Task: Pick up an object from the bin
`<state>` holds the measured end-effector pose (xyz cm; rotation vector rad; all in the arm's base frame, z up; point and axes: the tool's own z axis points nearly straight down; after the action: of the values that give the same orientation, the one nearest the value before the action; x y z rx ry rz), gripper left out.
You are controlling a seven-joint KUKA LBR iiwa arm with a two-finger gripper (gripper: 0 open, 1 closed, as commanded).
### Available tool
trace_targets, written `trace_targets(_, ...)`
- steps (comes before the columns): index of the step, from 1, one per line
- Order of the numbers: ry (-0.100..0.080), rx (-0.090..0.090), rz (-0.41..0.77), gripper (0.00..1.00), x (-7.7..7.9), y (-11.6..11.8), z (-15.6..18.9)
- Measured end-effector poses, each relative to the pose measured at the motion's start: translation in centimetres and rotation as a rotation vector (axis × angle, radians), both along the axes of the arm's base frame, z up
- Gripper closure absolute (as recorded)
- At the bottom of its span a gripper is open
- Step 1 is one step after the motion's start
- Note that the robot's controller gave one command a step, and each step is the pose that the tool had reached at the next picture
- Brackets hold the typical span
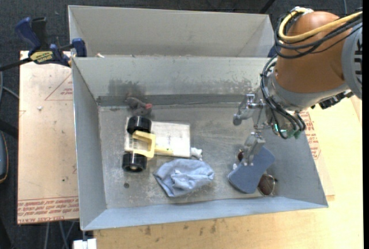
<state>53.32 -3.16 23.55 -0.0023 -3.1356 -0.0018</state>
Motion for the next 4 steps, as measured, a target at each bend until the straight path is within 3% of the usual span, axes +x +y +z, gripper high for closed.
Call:
trace_targets(1,-0.007,0.000,0.001,0.00,0.1,0.0,0.3)
trace_targets(2,-0.013,-0.001,0.012,0.00,-1.4,0.9,-4.5)
trace_targets(3,-0.006,-0.001,0.051,0.00,0.4,5.6,-7.5)
trace_targets(4,-0.013,0.002,0.010,0.00,-0.8,6.7,-12.1)
